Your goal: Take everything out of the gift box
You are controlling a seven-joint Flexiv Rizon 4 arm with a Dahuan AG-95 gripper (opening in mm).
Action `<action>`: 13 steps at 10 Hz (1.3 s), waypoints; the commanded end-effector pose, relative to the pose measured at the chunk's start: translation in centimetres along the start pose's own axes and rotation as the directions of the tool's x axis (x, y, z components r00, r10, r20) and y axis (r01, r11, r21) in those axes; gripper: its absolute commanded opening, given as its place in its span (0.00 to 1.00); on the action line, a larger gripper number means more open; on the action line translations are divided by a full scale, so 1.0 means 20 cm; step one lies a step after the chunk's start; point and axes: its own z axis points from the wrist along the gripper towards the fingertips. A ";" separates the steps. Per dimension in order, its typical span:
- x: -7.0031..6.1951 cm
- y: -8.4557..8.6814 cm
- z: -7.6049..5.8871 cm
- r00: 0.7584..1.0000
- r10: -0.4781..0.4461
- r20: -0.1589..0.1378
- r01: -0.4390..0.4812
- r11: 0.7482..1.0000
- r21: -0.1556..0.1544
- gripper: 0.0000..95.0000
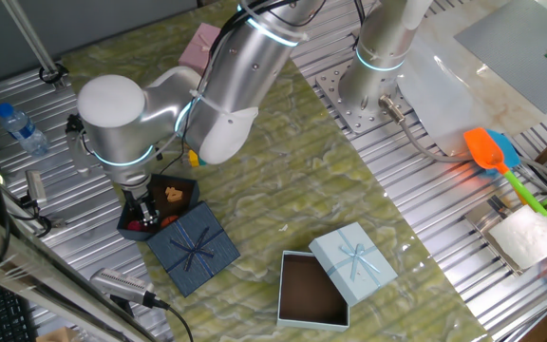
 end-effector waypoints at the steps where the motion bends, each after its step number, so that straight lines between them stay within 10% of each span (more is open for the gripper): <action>1: 0.00 0.00 0.00 1.000 -0.001 0.002 0.001 1.000 0.003 0.20; 13: 0.01 0.00 -0.01 0.999 0.030 0.012 -0.030 1.000 0.001 0.20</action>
